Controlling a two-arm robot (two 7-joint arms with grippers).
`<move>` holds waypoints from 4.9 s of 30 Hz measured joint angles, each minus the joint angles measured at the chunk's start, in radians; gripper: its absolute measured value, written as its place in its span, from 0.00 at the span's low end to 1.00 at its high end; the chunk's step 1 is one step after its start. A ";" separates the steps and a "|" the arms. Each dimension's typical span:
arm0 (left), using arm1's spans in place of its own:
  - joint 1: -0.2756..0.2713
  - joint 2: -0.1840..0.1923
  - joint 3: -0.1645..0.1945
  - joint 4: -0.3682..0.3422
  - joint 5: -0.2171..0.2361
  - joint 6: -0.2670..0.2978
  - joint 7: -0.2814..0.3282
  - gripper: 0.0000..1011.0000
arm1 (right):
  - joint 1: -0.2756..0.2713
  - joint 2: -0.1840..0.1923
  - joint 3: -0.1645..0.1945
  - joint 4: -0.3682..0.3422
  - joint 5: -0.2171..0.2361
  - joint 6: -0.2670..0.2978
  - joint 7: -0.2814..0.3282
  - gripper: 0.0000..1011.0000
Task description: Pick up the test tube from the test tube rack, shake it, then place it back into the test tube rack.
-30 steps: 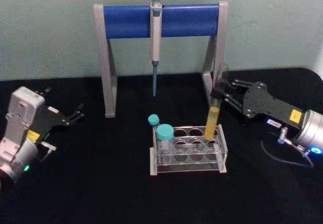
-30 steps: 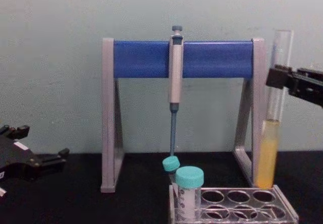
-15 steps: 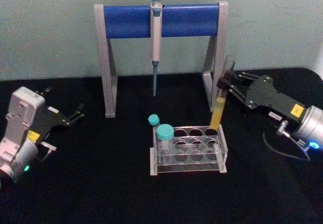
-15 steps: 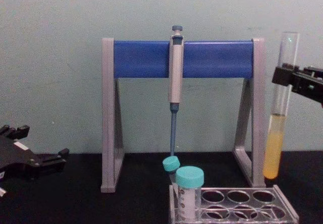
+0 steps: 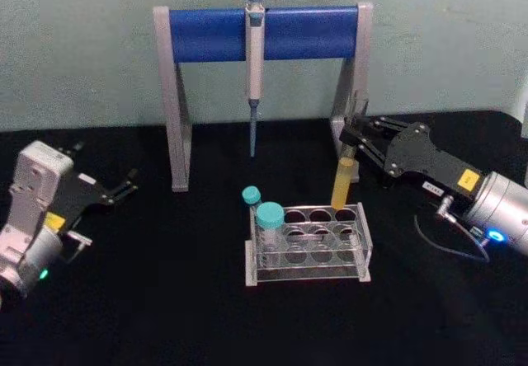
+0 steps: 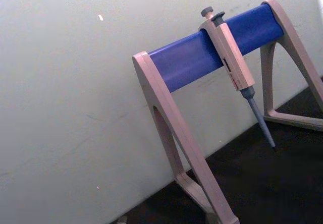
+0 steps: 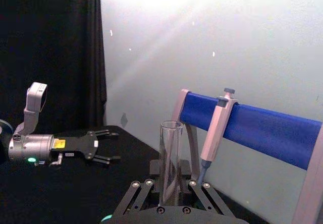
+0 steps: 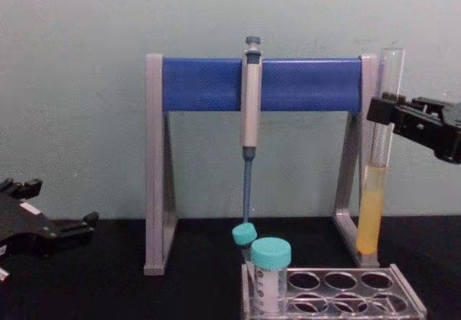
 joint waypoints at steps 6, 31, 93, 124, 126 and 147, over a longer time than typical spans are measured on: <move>0.000 0.000 0.000 0.000 0.000 0.000 0.000 0.99 | 0.003 -0.004 -0.004 0.002 -0.008 -0.003 0.001 0.23; 0.000 0.000 0.000 0.000 0.000 0.000 0.000 0.99 | 0.046 -0.056 -0.051 0.092 -0.069 -0.004 -0.002 0.23; 0.000 0.000 0.000 0.000 0.000 0.000 0.000 0.99 | 0.085 -0.104 -0.106 0.210 -0.161 0.045 -0.018 0.23; 0.000 0.000 0.000 0.000 0.000 0.000 0.000 0.99 | 0.084 -0.103 -0.105 0.210 -0.161 0.045 -0.018 0.50; 0.000 0.000 0.000 0.000 0.000 0.000 0.000 0.99 | 0.084 -0.103 -0.105 0.210 -0.161 0.045 -0.018 0.59; 0.000 0.000 0.000 0.000 0.000 0.000 0.000 0.99 | 0.084 -0.103 -0.105 0.209 -0.160 0.045 -0.018 0.99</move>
